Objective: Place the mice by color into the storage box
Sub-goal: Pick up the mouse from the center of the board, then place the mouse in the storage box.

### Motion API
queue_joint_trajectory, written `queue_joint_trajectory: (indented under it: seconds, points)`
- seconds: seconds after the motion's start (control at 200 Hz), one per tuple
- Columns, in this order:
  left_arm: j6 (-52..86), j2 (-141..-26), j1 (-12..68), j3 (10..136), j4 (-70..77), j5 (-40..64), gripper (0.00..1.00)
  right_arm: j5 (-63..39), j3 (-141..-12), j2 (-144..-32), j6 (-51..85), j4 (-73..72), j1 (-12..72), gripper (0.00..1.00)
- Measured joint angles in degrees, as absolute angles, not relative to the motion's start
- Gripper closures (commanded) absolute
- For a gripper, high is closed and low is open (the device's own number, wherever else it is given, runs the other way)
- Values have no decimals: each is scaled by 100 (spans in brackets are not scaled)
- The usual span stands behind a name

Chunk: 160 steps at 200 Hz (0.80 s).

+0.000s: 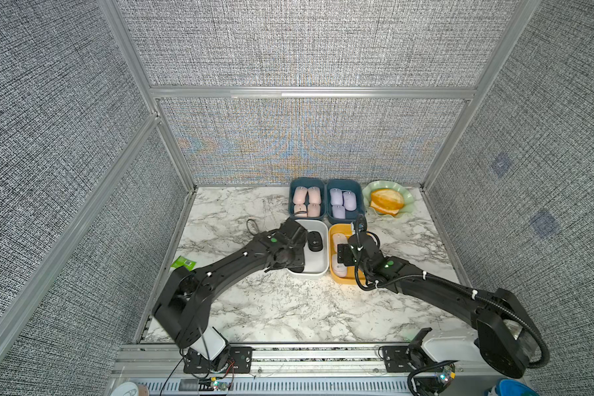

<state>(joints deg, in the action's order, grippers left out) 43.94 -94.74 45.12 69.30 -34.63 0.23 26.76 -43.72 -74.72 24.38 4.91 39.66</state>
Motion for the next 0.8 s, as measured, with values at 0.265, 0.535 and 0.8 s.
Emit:
queue_joint_trajectory:
  seconds: [0.265, 0.535, 0.8]
  points:
    - [4453, -10715, 4880, 7909, -3389, 169, 51, 2923, -4119, -7081, 2615, 458, 3795, 11]
    - [4547, -11063, 4899, 8097, -3380, 47, 49, 2856, -4125, -7148, 2620, 436, 3787, 11]
    - [4613, -11212, 4921, 8042, -3389, -14, 44, 2810, -4125, -7133, 2620, 403, 3778, 11]
